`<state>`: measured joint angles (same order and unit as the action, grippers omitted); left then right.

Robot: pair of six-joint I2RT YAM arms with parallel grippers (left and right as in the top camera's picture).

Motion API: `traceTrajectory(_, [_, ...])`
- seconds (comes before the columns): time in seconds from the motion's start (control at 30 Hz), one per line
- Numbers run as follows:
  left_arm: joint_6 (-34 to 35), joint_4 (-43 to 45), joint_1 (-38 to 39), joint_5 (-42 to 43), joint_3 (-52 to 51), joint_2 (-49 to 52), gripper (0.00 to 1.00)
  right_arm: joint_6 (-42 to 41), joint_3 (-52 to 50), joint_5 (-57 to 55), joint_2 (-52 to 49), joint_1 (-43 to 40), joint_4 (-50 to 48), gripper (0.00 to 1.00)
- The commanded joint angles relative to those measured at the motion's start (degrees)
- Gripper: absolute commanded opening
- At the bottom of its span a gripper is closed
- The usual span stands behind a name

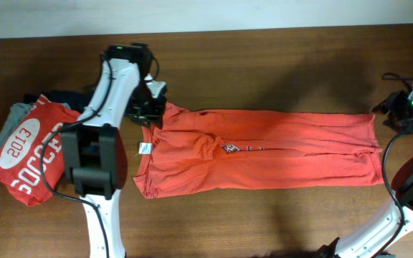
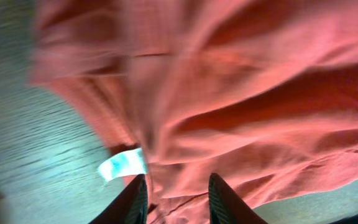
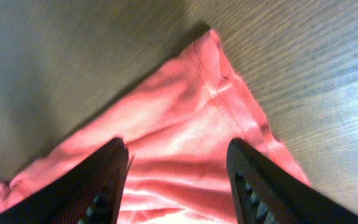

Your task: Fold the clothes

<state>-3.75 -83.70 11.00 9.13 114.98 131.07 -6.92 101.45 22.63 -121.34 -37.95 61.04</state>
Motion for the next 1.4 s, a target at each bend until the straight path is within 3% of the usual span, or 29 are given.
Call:
traceTrajectory(0.0, [-1.9,0.2,2.4,-1.7,0.9,-2.2,0.31,0.7,3.1,0.7,3.0,-0.5,2.8,0.60])
traceTrajectory(0.1, [-0.4,-0.9,2.8,-1.6,0.9,-2.3,0.31,6.1,3.0,0.1,2.9,-1.2,4.2,0.80])
traceTrajectory(0.27, [-0.4,-2.2,1.9,-1.6,1.0,-3.5,0.31,17.2,2.6,-2.0,1.8,-3.9,4.2,0.97])
traceTrajectory(0.53, [-0.7,-1.8,0.1,-1.2,3.6,-9.0,0.33,26.3,1.4,5.2,-3.9,-6.4,5.0,0.97])
traceTrajectory(0.6, [-0.7,-1.6,-0.2,-1.2,5.4,-10.7,0.43,28.1,0.6,5.2,-5.8,-6.4,5.0,0.97])
traceTrajectory(0.93, [-1.1,0.0,-0.3,-1.7,9.8,-16.5,0.62,35.2,0.2,7.6,-12.2,-7.8,7.4,0.99])
traceTrajectory(1.37, [-1.1,0.1,-0.3,-2.1,9.8,-16.8,0.64,39.6,-4.7,8.8,-16.1,-8.2,11.5,0.98])
